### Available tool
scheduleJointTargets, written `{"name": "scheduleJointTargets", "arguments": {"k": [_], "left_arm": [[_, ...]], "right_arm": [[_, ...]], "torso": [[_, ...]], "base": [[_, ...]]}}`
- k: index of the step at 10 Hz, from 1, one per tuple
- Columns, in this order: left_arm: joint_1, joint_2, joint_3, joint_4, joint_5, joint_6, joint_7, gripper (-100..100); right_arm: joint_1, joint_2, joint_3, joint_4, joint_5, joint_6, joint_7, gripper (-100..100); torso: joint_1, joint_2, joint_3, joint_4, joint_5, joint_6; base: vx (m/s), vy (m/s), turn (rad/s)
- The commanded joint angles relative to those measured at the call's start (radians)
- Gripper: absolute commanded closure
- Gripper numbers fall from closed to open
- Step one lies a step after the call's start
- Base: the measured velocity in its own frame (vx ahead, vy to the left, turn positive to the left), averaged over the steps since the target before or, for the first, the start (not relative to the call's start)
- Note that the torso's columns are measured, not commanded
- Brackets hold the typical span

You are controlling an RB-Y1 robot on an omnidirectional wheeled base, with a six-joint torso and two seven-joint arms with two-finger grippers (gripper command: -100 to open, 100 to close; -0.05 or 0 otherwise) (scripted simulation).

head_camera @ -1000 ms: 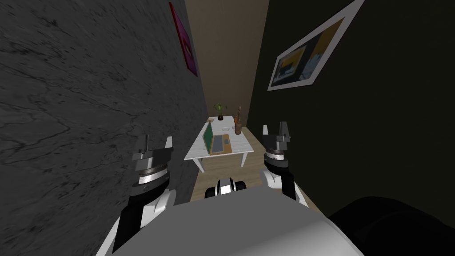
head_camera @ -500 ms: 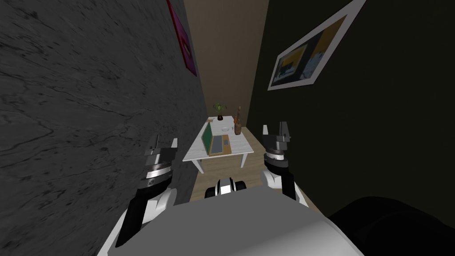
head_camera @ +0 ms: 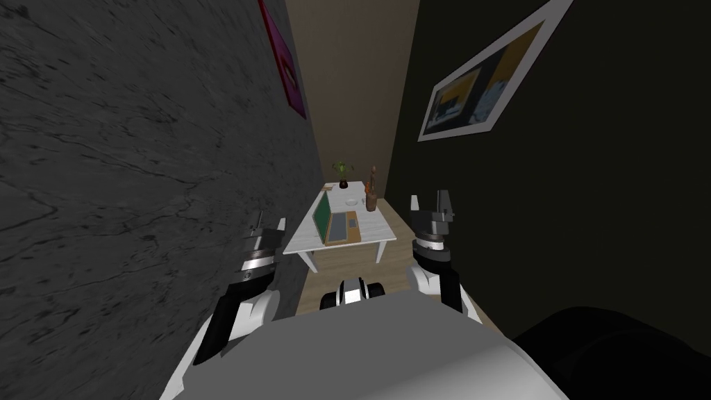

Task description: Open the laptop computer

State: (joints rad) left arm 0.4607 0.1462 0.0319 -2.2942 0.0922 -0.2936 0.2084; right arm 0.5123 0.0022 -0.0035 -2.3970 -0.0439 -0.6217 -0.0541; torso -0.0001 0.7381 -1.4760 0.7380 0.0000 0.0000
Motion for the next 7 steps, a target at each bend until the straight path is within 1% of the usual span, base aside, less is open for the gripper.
{"name": "scheduleJointTargets", "arguments": {"k": [1,7], "left_arm": [[-0.016,0.003,-0.006,0.018,0.017,0.062,0.014,-100],[-0.049,-0.001,-0.017,0.063,0.057,0.191,0.045,-100]], "right_arm": [[0.000,0.000,0.000,0.000,0.000,0.000,0.000,0],[0.000,0.000,0.000,0.000,0.000,0.000,0.000,0]], "torso": [[0.000,0.000,0.000,0.000,0.000,0.000],[0.000,0.000,0.000,0.000,0.000,0.000]], "base": [[0.030,-0.015,-0.005],[0.025,-0.012,-0.006]]}}
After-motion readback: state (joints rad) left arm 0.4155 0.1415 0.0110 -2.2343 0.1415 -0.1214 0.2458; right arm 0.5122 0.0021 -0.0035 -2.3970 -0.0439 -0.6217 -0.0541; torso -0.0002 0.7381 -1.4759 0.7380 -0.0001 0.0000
